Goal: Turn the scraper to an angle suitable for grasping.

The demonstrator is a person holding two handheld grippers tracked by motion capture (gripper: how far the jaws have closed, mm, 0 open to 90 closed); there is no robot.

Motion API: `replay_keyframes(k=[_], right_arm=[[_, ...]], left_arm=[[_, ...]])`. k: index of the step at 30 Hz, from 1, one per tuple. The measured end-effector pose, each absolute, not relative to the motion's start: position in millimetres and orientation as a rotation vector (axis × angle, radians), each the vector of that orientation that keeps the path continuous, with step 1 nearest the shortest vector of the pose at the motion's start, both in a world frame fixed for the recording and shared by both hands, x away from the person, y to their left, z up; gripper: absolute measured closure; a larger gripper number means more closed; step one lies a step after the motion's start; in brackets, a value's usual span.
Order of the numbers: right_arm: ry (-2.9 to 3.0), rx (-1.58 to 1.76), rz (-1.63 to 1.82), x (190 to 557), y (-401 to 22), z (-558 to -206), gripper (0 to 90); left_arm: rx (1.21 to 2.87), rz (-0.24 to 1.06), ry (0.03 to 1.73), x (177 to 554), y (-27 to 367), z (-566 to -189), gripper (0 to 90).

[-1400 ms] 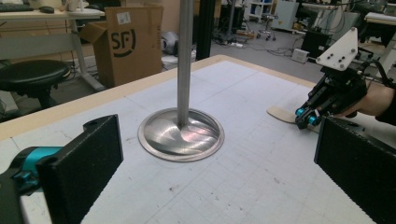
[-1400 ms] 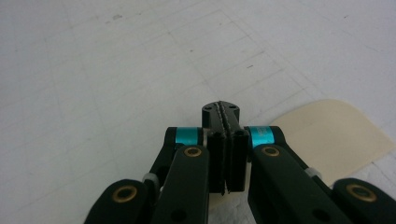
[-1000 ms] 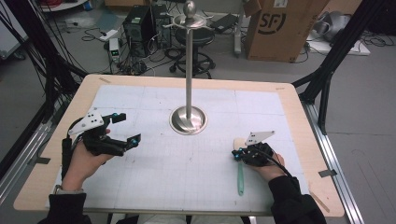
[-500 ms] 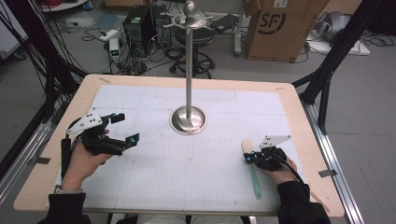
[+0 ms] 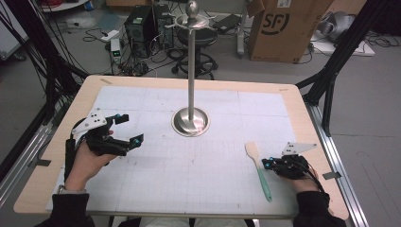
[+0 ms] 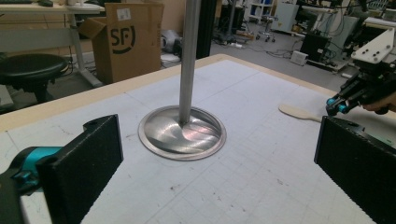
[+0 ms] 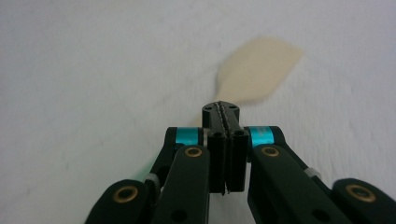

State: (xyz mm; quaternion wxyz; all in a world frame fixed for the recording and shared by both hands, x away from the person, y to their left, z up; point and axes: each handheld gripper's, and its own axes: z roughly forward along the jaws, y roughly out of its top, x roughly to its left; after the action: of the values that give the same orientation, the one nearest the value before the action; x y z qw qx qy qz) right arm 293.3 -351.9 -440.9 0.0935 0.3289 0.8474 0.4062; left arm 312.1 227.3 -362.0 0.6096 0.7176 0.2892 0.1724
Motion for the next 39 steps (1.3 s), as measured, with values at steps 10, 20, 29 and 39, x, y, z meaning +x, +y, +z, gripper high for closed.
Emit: replay_keyframes(k=[10, 20, 29, 39], right_arm=[[2.627, 0.934, 1.33, 278.0, -372.3, -452.7, 90.0], [2.734, 0.834, 1.348, 277.7, -337.7, -452.0, 90.0], [2.739, 0.816, 1.283, 281.6, -302.0, -448.3, 90.0], [2.741, 0.787, 1.252, 284.2, -266.2, -446.7, 90.0]], left_arm=[[1.669, 0.392, 0.657, 314.7, 221.7, -361.4, 1.7], [1.689, 0.397, 0.655, 315.5, 218.0, -363.1, 1.7], [1.682, 0.407, 0.658, 315.2, 219.3, -362.2, 1.7], [1.689, 0.409, 0.658, 313.4, 218.3, -362.2, 1.7]])
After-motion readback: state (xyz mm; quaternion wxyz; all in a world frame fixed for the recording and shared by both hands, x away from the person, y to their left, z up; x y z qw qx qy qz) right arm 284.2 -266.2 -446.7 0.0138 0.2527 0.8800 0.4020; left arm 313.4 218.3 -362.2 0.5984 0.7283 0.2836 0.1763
